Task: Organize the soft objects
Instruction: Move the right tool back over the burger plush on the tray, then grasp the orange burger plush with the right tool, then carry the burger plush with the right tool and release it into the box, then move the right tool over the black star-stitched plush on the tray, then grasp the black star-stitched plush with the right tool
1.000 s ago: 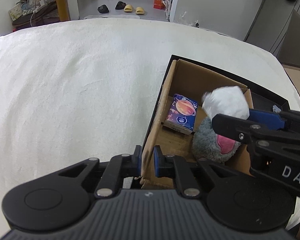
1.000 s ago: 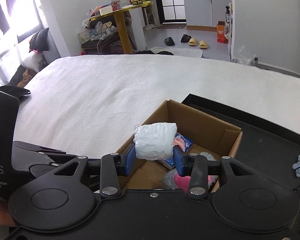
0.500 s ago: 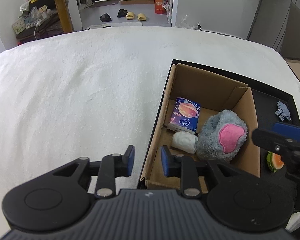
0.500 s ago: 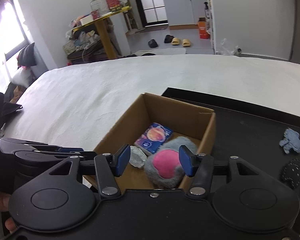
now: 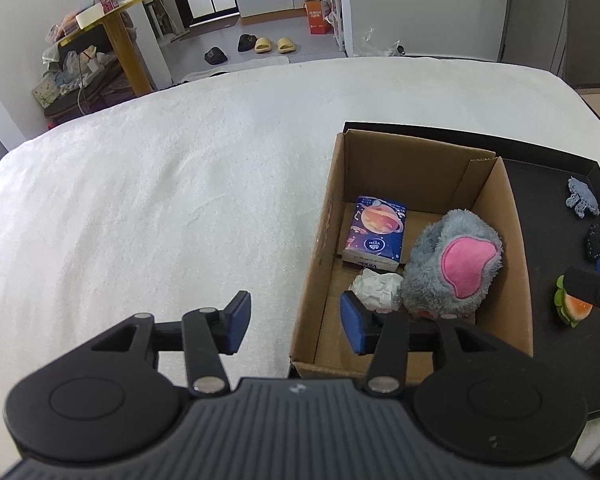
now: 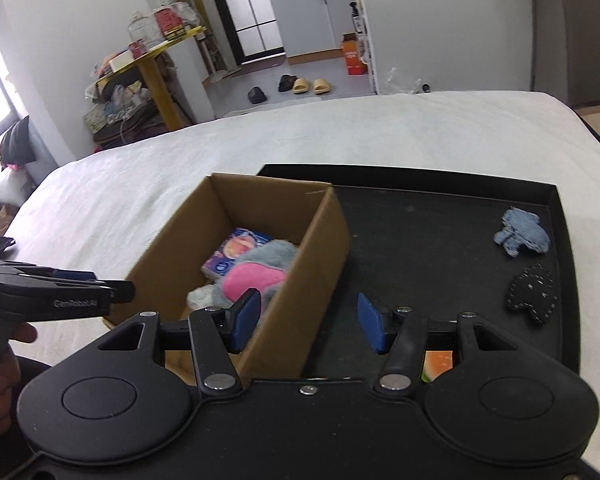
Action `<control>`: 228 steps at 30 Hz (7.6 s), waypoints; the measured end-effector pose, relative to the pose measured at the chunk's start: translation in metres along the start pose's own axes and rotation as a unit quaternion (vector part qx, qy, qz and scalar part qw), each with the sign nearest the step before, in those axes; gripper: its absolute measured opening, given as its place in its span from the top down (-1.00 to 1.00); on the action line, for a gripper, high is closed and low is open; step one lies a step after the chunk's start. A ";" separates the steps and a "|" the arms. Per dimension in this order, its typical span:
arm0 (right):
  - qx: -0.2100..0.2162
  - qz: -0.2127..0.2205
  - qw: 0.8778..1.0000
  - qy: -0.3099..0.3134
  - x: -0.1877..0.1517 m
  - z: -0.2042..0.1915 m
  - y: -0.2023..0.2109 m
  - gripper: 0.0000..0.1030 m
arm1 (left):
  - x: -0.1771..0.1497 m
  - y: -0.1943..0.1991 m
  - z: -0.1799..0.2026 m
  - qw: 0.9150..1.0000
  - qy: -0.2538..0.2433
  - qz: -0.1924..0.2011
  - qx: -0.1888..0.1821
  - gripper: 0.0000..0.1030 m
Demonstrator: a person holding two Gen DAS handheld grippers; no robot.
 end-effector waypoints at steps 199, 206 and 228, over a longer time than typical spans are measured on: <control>-0.112 0.023 0.987 -0.117 -0.010 0.163 -0.028 -0.52 | 0.012 -0.001 0.036 0.989 -0.063 0.009 0.130 -0.12; -0.126 0.006 0.983 -0.131 -0.005 0.181 -0.049 -0.52 | 0.013 -0.006 0.041 0.987 -0.073 0.000 0.142 -0.12; -0.159 -0.031 0.980 -0.114 -0.012 0.180 -0.061 0.29 | 0.013 -0.005 0.038 0.990 -0.064 -0.002 0.128 -0.12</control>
Point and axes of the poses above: each gripper's, at about its wrist camera, not at the fingertips, and y roughly against the way its jaws point, z to its right, x to its top, the point moved 10 cm from there along -y, roughly the way its jaws point, and after that the axes turned 15 degrees about -z, right-handed, at the moved point
